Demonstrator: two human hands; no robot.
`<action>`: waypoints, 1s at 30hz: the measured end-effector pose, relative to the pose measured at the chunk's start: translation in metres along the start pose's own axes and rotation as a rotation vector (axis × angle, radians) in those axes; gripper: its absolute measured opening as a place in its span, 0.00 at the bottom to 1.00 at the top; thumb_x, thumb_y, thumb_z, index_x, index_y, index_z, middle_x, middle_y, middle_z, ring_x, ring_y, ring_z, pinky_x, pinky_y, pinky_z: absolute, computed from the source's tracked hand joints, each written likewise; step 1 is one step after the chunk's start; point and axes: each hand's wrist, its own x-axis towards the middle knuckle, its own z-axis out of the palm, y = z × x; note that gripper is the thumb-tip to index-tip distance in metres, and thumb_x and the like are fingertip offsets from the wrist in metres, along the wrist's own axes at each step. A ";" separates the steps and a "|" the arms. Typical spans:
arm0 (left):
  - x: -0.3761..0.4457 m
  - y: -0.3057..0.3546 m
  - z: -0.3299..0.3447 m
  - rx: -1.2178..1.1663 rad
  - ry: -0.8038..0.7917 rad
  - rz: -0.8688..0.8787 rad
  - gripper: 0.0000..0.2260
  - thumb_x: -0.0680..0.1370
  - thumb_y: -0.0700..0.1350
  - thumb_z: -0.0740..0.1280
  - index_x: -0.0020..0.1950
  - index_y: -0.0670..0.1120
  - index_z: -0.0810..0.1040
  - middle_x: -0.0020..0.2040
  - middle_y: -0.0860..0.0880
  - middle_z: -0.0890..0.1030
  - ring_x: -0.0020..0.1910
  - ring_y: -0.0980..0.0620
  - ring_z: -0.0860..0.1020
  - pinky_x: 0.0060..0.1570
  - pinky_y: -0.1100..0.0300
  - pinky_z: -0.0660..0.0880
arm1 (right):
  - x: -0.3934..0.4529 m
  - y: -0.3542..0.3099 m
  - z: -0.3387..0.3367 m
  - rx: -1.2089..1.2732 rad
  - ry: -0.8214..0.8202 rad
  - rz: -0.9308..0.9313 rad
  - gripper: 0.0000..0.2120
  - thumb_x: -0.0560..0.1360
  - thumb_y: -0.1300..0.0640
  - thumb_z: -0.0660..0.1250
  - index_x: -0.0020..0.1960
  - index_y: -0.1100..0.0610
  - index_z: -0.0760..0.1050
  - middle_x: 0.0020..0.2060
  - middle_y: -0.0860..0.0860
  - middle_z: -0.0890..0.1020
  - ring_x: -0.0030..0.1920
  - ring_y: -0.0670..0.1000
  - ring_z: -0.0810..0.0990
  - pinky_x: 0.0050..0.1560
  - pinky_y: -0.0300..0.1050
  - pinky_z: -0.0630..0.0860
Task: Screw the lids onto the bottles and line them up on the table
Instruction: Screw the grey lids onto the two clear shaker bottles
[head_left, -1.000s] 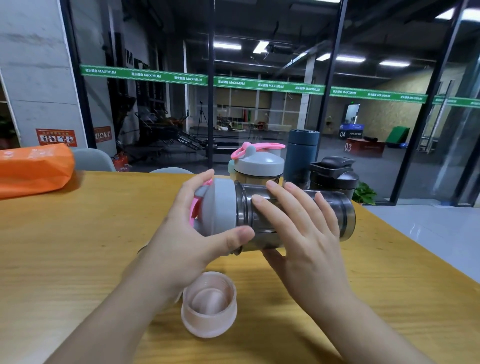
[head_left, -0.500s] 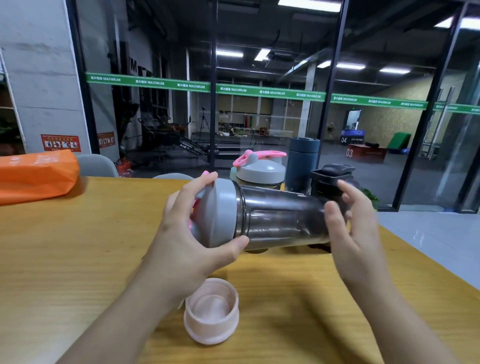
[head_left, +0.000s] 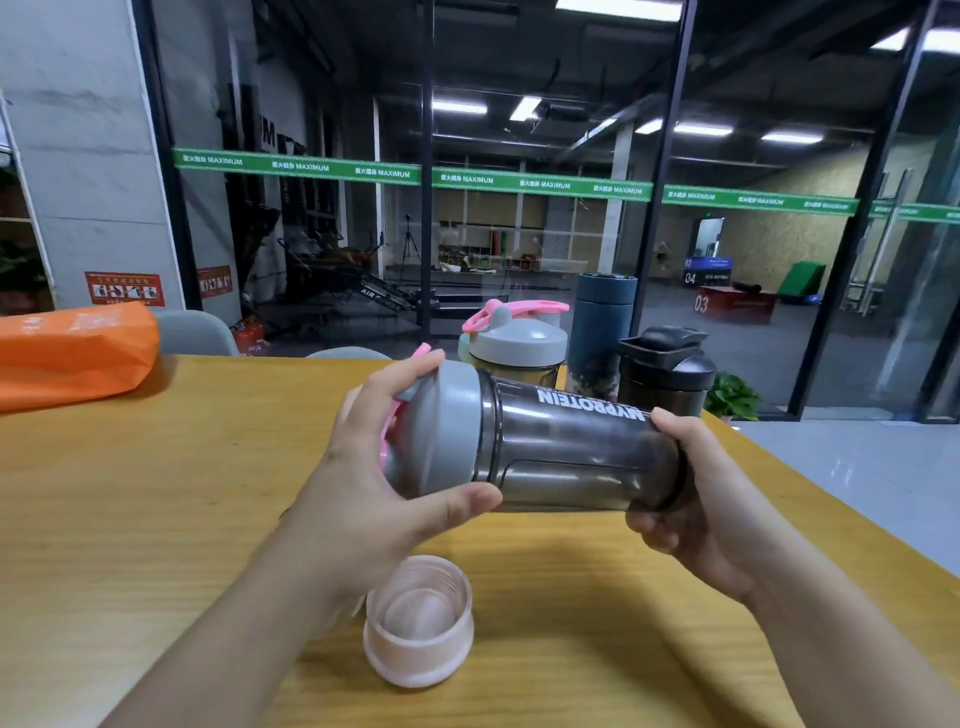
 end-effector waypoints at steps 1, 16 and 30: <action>0.000 0.000 0.001 -0.046 0.025 -0.011 0.38 0.54 0.59 0.80 0.60 0.74 0.67 0.64 0.62 0.71 0.61 0.66 0.73 0.50 0.74 0.72 | 0.001 0.001 0.001 0.017 0.003 -0.033 0.15 0.76 0.45 0.59 0.45 0.56 0.77 0.31 0.54 0.75 0.23 0.50 0.67 0.18 0.35 0.61; 0.001 -0.001 0.002 -0.125 0.035 -0.082 0.38 0.51 0.62 0.79 0.58 0.74 0.68 0.65 0.60 0.72 0.59 0.66 0.74 0.49 0.73 0.73 | 0.002 0.010 0.005 -0.044 0.048 -0.283 0.08 0.77 0.51 0.57 0.48 0.56 0.70 0.30 0.50 0.78 0.22 0.48 0.70 0.22 0.39 0.62; -0.003 0.003 0.001 -0.266 -0.001 -0.158 0.40 0.54 0.63 0.79 0.65 0.66 0.69 0.61 0.58 0.77 0.58 0.52 0.79 0.48 0.53 0.80 | 0.010 0.018 0.003 -0.003 0.002 -0.384 0.13 0.68 0.49 0.57 0.50 0.54 0.70 0.30 0.49 0.77 0.24 0.47 0.70 0.22 0.39 0.64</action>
